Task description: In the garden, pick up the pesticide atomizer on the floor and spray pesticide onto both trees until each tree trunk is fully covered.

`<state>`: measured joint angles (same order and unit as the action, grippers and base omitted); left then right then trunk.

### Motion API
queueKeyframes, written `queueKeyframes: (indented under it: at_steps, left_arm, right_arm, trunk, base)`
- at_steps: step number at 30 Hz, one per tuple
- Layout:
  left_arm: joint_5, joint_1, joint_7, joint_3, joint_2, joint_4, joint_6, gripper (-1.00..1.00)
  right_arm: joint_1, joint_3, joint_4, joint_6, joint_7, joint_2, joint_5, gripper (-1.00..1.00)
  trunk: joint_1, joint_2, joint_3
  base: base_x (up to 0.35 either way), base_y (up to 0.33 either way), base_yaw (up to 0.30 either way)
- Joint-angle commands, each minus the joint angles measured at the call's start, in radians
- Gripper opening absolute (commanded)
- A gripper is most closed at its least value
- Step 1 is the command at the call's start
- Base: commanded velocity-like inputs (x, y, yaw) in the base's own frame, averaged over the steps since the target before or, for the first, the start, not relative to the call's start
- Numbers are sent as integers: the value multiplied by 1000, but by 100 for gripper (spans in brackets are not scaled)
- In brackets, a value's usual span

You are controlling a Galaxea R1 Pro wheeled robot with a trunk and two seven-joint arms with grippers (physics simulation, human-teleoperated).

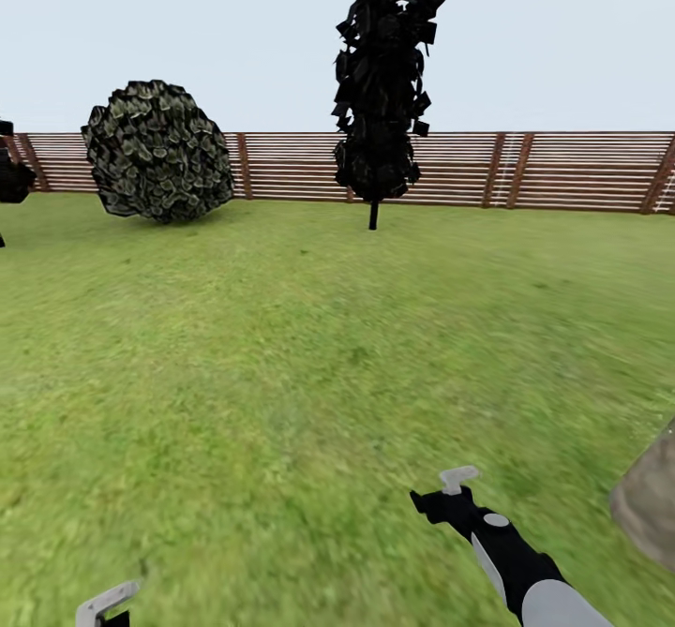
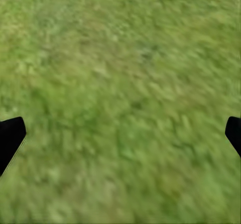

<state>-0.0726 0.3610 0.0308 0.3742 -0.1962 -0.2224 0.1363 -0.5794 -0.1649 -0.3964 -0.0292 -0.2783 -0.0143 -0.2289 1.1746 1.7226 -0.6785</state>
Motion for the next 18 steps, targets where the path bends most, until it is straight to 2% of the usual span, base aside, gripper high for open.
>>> queueKeyframes:
  at_steps: [1, 18]
  left_arm:
    - [-8, 1, 3, -5, 0, 1, 4, -100]
    - [-10, 1, 1, -5, 1, 0, 6, -100]
  right_arm:
    - [0, -8, 0, -3, -7, 1, -10, 100]
    - [0, -8, 1, -3, -7, 2, -10, 100]
  trunk:
    - [0, 0, -1]
    - [0, 0, -1]
  base:
    - [0, 0, 281]
    - [0, 0, 281]
